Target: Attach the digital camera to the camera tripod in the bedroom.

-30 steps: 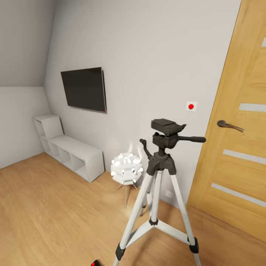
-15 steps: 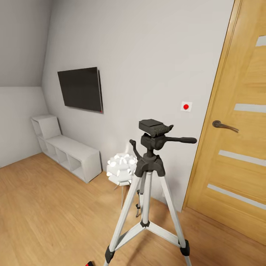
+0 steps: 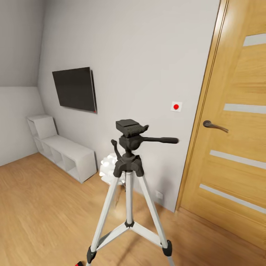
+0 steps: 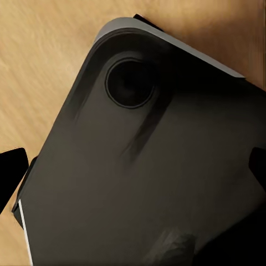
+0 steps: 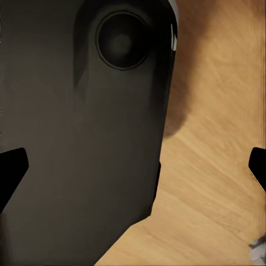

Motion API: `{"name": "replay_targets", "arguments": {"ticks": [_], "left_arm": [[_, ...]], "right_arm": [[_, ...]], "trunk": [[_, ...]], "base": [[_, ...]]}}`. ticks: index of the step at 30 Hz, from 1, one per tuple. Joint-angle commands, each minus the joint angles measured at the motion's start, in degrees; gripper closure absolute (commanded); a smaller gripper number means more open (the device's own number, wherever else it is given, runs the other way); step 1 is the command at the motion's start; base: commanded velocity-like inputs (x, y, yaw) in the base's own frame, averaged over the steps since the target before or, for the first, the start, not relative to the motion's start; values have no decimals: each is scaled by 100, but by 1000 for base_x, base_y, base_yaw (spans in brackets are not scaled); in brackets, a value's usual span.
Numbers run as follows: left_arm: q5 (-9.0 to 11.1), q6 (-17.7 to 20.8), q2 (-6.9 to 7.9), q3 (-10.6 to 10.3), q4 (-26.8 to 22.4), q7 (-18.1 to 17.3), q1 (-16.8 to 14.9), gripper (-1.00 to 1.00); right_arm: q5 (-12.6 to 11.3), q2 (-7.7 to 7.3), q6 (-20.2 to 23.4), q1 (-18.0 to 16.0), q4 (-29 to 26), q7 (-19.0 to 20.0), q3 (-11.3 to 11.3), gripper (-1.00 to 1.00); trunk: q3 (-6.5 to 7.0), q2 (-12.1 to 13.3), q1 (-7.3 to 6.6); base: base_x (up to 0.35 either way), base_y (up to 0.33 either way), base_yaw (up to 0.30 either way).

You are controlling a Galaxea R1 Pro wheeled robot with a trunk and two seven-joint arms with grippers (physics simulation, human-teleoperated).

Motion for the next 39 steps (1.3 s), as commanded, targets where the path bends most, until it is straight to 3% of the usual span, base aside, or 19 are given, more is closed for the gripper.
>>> {"name": "replay_targets", "arguments": {"ticks": [1, 10, 31, 39], "left_arm": [[-12, -12, -2, 29, -6, 21, 1, -100], [-10, -13, -2, 43, -6, 21, 1, -100], [43, -13, 13, 78, -1, 21, 1, -100], [49, -13, 19, 80, -1, 17, 1, -100]], "right_arm": [[56, 3, 3, 0, -3, -3, 0, -100], [56, -1, 5, 0, -3, -7, 2, -100], [56, -1, -28, 0, -3, -12, 8, -100], [56, -5, -37, 0, -3, -12, 11, -100]], "trunk": [[-4, -2, 0], [-4, -2, 0], [-4, -2, 0], [-4, -2, 0]], "base": [[0, -276, 0], [-2, -278, 45], [-151, -253, 250], [-130, -96, 79]]}}
